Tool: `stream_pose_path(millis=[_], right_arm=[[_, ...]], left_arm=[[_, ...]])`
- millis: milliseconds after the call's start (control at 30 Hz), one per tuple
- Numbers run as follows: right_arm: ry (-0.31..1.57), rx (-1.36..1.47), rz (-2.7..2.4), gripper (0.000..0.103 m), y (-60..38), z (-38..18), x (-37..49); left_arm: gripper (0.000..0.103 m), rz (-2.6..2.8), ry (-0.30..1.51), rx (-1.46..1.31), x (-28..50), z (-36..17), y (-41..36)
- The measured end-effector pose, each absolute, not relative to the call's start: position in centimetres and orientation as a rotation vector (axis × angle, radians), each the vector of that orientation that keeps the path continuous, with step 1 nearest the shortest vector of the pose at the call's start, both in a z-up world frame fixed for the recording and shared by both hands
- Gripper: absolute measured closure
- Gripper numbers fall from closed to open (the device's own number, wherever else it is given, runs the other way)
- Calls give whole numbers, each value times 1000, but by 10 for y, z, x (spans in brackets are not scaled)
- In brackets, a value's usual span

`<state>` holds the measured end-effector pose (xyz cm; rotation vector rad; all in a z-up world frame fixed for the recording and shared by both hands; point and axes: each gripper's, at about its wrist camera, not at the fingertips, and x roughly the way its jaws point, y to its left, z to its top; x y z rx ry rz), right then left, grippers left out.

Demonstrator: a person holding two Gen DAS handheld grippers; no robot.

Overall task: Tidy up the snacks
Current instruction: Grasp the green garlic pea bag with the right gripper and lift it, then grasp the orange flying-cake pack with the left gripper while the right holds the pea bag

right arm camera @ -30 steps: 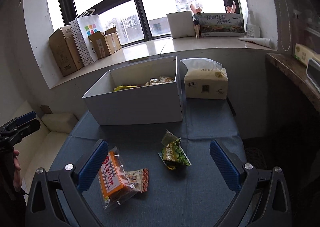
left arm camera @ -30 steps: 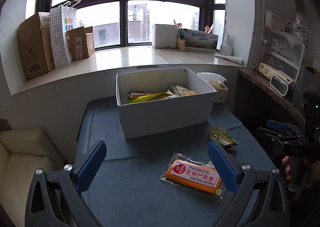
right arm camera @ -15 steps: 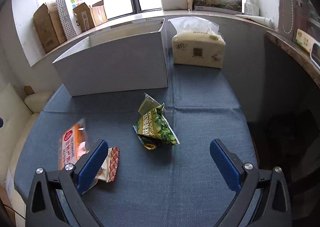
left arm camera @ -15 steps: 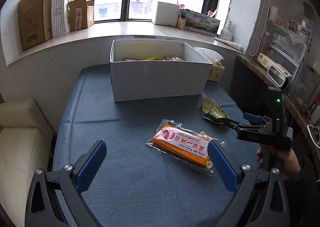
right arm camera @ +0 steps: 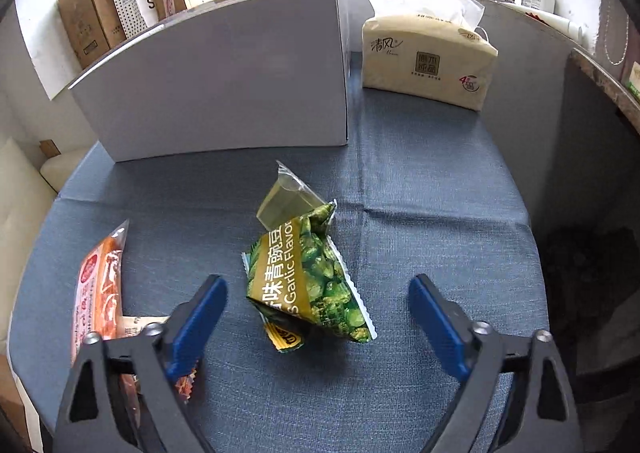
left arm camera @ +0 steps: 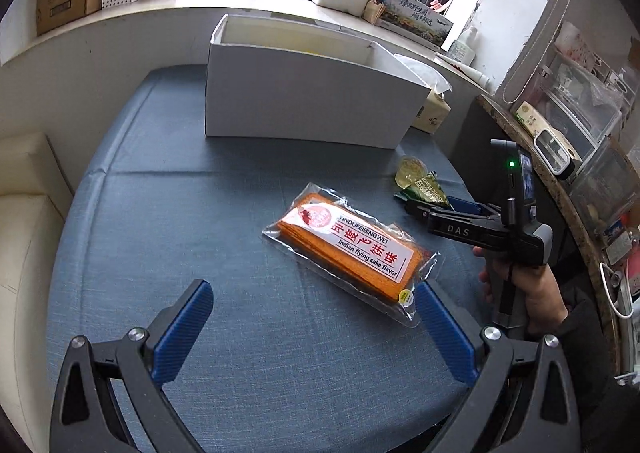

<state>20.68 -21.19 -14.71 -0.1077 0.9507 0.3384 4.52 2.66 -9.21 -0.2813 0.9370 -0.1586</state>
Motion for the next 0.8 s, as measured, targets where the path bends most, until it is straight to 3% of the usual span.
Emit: stream_pose_path(millis=[33, 67, 367, 800], right_arm=[[942, -137, 338, 33, -210, -146, 205], [935, -162, 330, 51, -207, -145, 203], [879, -86, 381, 52, -219, -127, 175], [772, -27, 366, 52, -256, -96, 134]], left_arm=[[0, -162, 951, -295, 47, -96, 26], [0, -166, 964, -310, 48, -99, 25], [0, -87, 1014, -401, 74, -112, 8], [0, 273, 1125, -291, 145, -125, -46]])
